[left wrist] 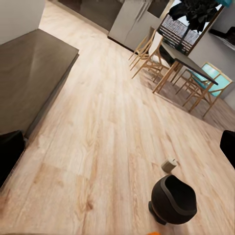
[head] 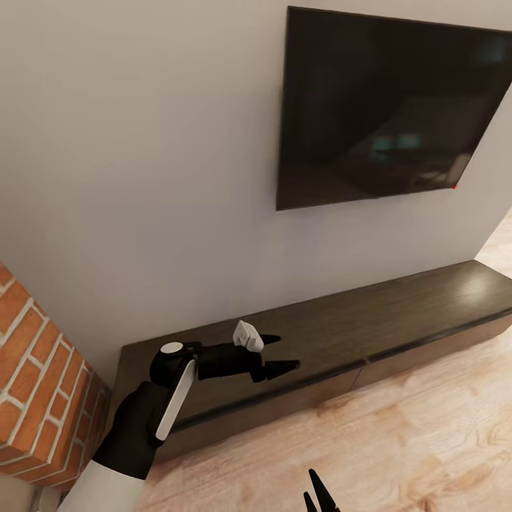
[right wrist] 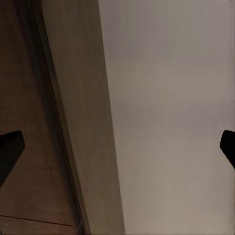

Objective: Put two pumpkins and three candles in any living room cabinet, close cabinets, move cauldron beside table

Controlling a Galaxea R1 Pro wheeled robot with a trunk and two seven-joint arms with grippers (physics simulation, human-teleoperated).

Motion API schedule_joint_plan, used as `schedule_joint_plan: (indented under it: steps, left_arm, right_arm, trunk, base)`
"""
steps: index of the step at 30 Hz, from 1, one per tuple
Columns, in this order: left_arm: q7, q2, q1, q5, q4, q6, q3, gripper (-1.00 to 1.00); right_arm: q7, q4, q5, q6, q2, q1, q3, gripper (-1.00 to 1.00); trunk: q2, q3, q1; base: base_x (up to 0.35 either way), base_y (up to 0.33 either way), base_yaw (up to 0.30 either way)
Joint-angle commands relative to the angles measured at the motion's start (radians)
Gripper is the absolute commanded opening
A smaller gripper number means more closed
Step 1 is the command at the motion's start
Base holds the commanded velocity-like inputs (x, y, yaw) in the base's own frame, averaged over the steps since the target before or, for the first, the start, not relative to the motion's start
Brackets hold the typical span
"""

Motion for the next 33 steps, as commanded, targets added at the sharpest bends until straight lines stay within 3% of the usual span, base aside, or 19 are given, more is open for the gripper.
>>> schedule_joint_plan:
  steps: [1, 22, 33]
  left_arm:
    - [0.0, 0.0, 0.0, 0.0, 0.0, 0.0, 0.0, 1.0]
    - [0.0, 0.002, 0.0, 0.003, -0.002, -0.015, -0.002, 1.0]
    - [0.001, 0.002, 0.001, 0.005, -0.002, -0.017, -0.003, 1.0]
  right_arm:
    - [0.0, 0.0, 0.0, 0.0, 0.0, 0.0, 0.0, 1.0]
    - [0.001, -0.001, 0.001, -0.001, -0.001, 0.0, 0.0, 1.0]
    - [0.001, -0.001, 0.001, -0.001, -0.004, -0.003, -0.005, 1.0]
  trunk:
    - [0.0, 0.0, 0.0]
    - [0.0, -0.006, 0.0]
    - [0.0, -0.007, 0.0]
  base:
    - [0.0, 0.0, 0.258]
    - [0.0, 0.0, 0.279]
    - [0.0, 0.0, 0.036]
